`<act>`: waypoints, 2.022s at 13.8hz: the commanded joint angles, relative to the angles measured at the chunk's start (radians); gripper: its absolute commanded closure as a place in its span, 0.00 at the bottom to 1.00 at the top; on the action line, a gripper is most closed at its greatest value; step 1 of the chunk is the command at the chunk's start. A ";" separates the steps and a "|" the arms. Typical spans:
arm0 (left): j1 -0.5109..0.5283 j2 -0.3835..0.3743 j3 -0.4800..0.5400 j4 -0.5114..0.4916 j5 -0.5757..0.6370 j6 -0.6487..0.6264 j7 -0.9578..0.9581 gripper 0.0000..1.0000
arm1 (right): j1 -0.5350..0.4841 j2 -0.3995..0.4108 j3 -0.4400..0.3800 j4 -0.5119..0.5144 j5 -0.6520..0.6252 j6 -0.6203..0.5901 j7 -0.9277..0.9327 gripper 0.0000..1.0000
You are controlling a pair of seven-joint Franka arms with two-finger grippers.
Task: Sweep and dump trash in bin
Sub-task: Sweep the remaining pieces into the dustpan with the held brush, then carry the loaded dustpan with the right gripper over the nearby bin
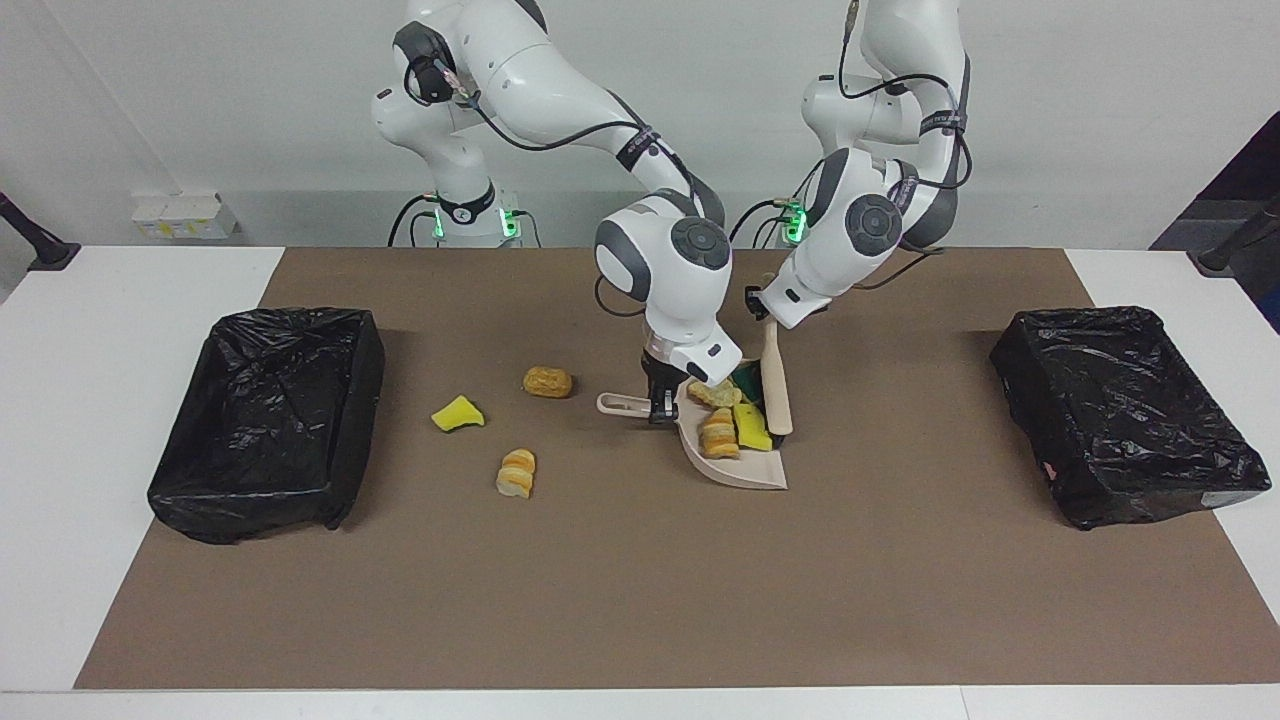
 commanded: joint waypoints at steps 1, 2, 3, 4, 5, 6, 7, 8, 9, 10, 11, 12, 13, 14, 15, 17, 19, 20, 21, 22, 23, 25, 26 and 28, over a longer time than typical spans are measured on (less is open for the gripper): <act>-0.049 -0.030 0.010 -0.031 -0.029 0.057 -0.014 1.00 | -0.001 0.010 0.006 0.007 -0.020 0.005 -0.032 1.00; -0.058 -0.030 0.012 -0.031 -0.029 0.059 -0.003 1.00 | -0.003 0.009 0.006 0.005 -0.020 0.005 -0.032 1.00; -0.058 -0.028 0.012 -0.031 -0.029 0.059 0.002 1.00 | -0.003 0.009 0.004 0.007 -0.020 0.005 -0.034 1.00; -0.058 -0.028 0.013 -0.029 -0.028 0.056 0.011 1.00 | -0.004 0.009 0.006 0.005 -0.020 0.005 -0.034 1.00; -0.057 -0.028 0.013 -0.021 -0.028 0.045 0.015 1.00 | -0.008 0.009 0.006 0.005 -0.020 0.005 -0.034 1.00; -0.050 -0.030 0.016 -0.011 -0.028 0.039 0.022 1.00 | -0.009 0.009 0.006 0.005 -0.020 0.007 -0.036 1.00; -0.047 -0.038 0.018 0.005 -0.025 0.015 0.032 1.00 | -0.012 0.009 0.004 0.001 -0.020 0.007 -0.037 1.00; -0.044 -0.044 0.019 0.024 -0.019 -0.026 0.028 1.00 | -0.017 0.004 0.006 -0.007 -0.018 0.020 -0.040 1.00; -0.032 -0.045 0.023 0.028 -0.014 -0.060 0.025 1.00 | -0.021 -0.002 0.006 -0.016 -0.017 0.030 -0.058 1.00; -0.014 -0.047 0.023 0.031 -0.009 -0.071 0.025 1.00 | -0.021 -0.004 0.006 -0.018 -0.011 0.036 -0.075 1.00; -0.007 -0.059 0.023 0.044 0.020 -0.076 0.026 1.00 | -0.021 -0.005 0.004 -0.019 -0.010 0.036 -0.078 1.00; 0.002 -0.073 0.023 0.061 0.049 -0.093 0.031 1.00 | -0.030 -0.010 0.004 -0.019 -0.010 0.036 -0.080 1.00; 0.022 -0.103 0.023 0.080 0.055 -0.134 0.032 1.00 | -0.038 -0.013 0.006 -0.021 -0.010 0.034 -0.082 1.00; 0.028 -0.116 0.021 0.090 0.061 -0.157 0.032 1.00 | -0.040 -0.014 0.006 -0.021 -0.009 0.034 -0.083 1.00; 0.028 -0.119 0.020 0.083 0.069 -0.136 0.034 1.00 | -0.041 -0.021 0.006 -0.025 -0.004 0.036 -0.092 1.00; 0.023 -0.124 0.018 0.068 0.069 -0.095 0.031 1.00 | -0.049 -0.027 0.006 -0.028 -0.003 0.036 -0.100 1.00; 0.013 -0.124 0.018 0.048 0.067 -0.078 0.025 1.00 | -0.058 -0.034 0.007 -0.030 -0.003 0.034 -0.103 1.00; 0.013 -0.124 0.016 0.039 0.069 -0.073 0.026 1.00 | -0.066 -0.045 0.007 -0.031 -0.001 0.033 -0.120 1.00; 0.011 -0.121 0.016 0.037 0.069 -0.073 0.023 1.00 | -0.076 -0.053 0.009 -0.039 -0.001 0.033 -0.135 1.00; 0.011 -0.117 0.015 0.037 0.069 -0.077 0.023 1.00 | -0.086 -0.066 0.010 -0.048 0.000 0.033 -0.143 1.00; 0.011 -0.117 0.016 0.043 0.069 -0.097 0.023 1.00 | -0.089 -0.082 0.010 -0.060 0.014 0.033 -0.155 1.00; 0.025 -0.124 0.019 0.070 0.069 -0.145 0.025 1.00 | -0.118 -0.123 0.010 -0.094 0.042 0.036 -0.195 1.00; 0.029 -0.130 0.023 0.099 0.069 -0.188 0.023 1.00 | -0.123 -0.137 0.009 -0.102 0.048 0.036 -0.207 1.00; 0.046 -0.134 0.026 0.158 0.083 -0.261 0.015 1.00 | -0.155 -0.166 0.010 -0.108 0.051 0.027 -0.249 1.00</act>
